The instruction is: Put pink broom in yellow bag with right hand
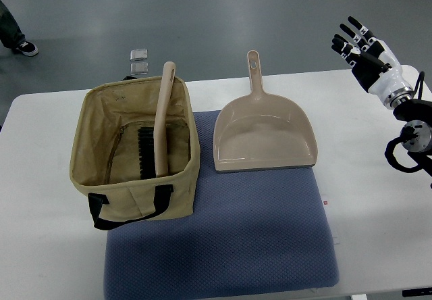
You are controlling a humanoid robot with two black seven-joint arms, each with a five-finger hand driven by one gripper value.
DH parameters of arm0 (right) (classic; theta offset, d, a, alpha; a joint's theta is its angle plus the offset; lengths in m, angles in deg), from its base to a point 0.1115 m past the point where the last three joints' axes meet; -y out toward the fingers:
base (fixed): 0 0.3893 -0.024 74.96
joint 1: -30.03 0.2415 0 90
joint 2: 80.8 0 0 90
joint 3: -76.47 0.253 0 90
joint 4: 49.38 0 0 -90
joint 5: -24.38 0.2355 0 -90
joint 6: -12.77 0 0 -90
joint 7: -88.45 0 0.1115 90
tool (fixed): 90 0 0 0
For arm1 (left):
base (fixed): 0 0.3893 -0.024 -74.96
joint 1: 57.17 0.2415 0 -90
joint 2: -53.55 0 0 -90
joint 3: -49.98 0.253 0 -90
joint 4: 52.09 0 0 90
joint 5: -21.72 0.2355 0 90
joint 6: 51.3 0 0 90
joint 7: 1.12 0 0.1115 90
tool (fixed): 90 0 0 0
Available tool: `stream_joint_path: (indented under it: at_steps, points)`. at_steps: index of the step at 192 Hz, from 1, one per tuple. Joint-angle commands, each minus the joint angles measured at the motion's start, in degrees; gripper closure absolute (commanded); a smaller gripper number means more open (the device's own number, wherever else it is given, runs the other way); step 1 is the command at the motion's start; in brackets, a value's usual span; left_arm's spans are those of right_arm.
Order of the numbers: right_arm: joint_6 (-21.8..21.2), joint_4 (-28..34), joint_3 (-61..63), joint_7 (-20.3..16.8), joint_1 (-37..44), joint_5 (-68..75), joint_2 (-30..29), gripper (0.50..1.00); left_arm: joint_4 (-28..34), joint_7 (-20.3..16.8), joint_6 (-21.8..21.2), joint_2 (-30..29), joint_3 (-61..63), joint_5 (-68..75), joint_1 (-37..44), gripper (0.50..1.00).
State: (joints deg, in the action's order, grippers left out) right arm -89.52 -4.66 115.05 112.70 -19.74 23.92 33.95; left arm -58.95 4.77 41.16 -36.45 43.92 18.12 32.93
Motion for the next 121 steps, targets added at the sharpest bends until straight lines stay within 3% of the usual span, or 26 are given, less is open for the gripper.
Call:
stream_joint_path:
  at_steps: [1, 22, 31, 121]
  points:
    - [-0.8, -1.6, -0.1, 0.0, -0.3, 3.0, -0.8, 0.607, 0.0, 0.0, 0.0, 0.0, 0.0, 0.0, 0.1, 0.5]
    - [-0.7, -1.6, -0.1, 0.1, -1.2, 3.5, -1.1, 0.603, 0.0, 0.0, 0.0, 0.0, 0.0, 0.0, 0.0, 0.5]
    - [-0.4, -1.6, -0.1, 0.3, -1.3, 3.4, -1.1, 0.572, 0.0, 0.0, 0.0, 0.0, 0.0, 0.0, 0.0, 0.5]
    - [-0.1, -2.4, -0.4, 0.2, -1.7, 3.1, -2.3, 0.572, 0.0, 0.0, 0.0, 0.0, 0.0, 0.0, 0.0, 0.5]
